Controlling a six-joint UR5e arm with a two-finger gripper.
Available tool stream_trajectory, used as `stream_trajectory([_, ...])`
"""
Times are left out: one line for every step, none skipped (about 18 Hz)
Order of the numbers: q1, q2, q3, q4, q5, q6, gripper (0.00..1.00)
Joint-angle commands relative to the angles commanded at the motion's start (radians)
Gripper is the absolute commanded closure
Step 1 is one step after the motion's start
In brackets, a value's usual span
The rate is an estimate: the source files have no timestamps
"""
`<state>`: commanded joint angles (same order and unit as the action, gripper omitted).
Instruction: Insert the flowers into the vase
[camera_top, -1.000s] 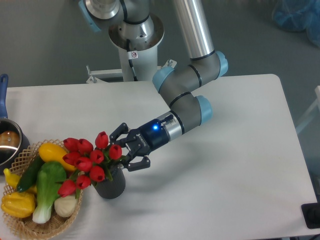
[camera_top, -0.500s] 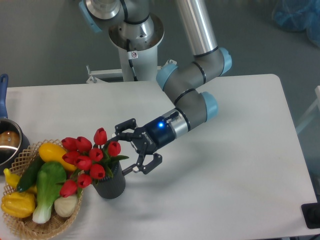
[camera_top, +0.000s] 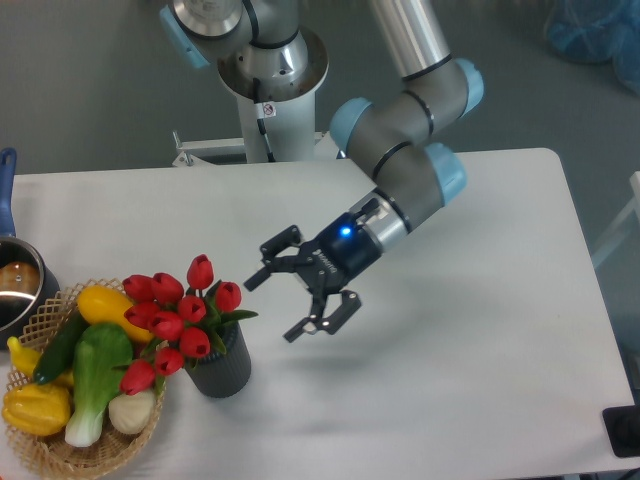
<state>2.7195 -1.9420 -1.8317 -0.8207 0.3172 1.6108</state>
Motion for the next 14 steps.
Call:
stream_trajectory([0.014, 0.000, 0.017, 0.000, 0.029, -0.012, 0.00])
stream_trajectory([0.026, 0.000, 0.029, 0.000, 0.060, -0.032, 0.00])
stream_trajectory([0.045, 0.002, 0.041, 0.000, 0.089, -0.047, 0.00])
stream_trajectory([0.065, 0.005, 0.057, 0.000, 0.118, -0.055, 0.00])
stream_trajectory([0.083, 0.009, 0.068, -0.002, 0.153, -0.057, 0.00])
stream_trajectory([0.100, 0.021, 0.072, 0.000, 0.198, -0.060, 0.00])
stream_trajectory([0.117, 0.037, 0.074, 0.000, 0.254, -0.061, 0.00])
stream_trajectory([0.134, 0.050, 0.074, -0.002, 0.305, -0.063, 0.00])
stream_trajectory([0.152, 0.061, 0.074, -0.002, 0.345, -0.065, 0.00])
stream_trajectory([0.175, 0.066, 0.072, -0.002, 0.376, -0.069, 0.00])
stream_trajectory([0.198, 0.071, 0.072, -0.002, 0.397, -0.075, 0.00])
stream_trajectory([0.221, 0.081, 0.071, -0.003, 0.423, -0.078, 0.00])
stream_trajectory([0.245, 0.100, 0.069, -0.003, 0.457, -0.078, 0.00])
stream_trajectory([0.264, 0.122, 0.069, -0.006, 0.500, -0.080, 0.00])
